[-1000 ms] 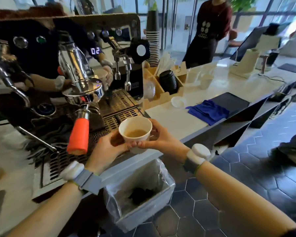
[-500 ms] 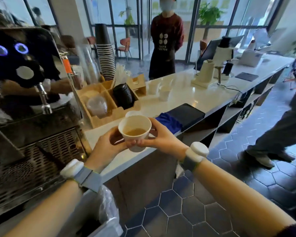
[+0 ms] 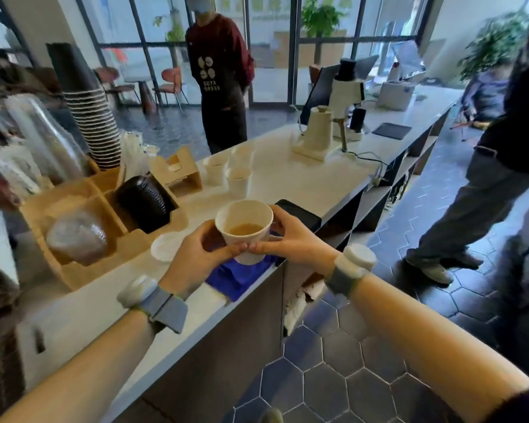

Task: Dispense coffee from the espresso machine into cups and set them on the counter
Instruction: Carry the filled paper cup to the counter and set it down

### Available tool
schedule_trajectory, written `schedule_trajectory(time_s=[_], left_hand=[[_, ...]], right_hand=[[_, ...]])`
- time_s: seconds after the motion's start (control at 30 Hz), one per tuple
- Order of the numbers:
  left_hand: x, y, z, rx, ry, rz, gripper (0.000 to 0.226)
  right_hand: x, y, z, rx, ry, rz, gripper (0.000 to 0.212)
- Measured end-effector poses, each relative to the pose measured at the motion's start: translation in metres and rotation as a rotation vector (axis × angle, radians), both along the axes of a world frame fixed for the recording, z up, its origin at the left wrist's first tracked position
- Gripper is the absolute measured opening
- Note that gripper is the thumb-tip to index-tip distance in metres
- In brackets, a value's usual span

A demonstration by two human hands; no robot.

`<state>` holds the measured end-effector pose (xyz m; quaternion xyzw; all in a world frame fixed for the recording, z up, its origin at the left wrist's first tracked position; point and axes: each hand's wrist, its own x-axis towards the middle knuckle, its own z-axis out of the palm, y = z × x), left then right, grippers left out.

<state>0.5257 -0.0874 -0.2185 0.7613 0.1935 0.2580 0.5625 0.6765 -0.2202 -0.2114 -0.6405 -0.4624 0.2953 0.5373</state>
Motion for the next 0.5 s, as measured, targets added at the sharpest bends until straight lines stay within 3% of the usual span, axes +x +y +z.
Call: schedule_trajectory(time_s=[0.23, 0.5], left_hand=[[0.102, 0.05, 0.0, -0.009, -0.006, -0.05, 0.047], [0.191, 0.091, -0.004, -0.102, 0.02, -0.106, 0.065]], right_hand=[[0.101, 0.049, 0.001, -0.023, -0.018, -0.013, 0.064], [0.189, 0.088, -0.014, -0.058, -0.093, -0.097, 0.075]])
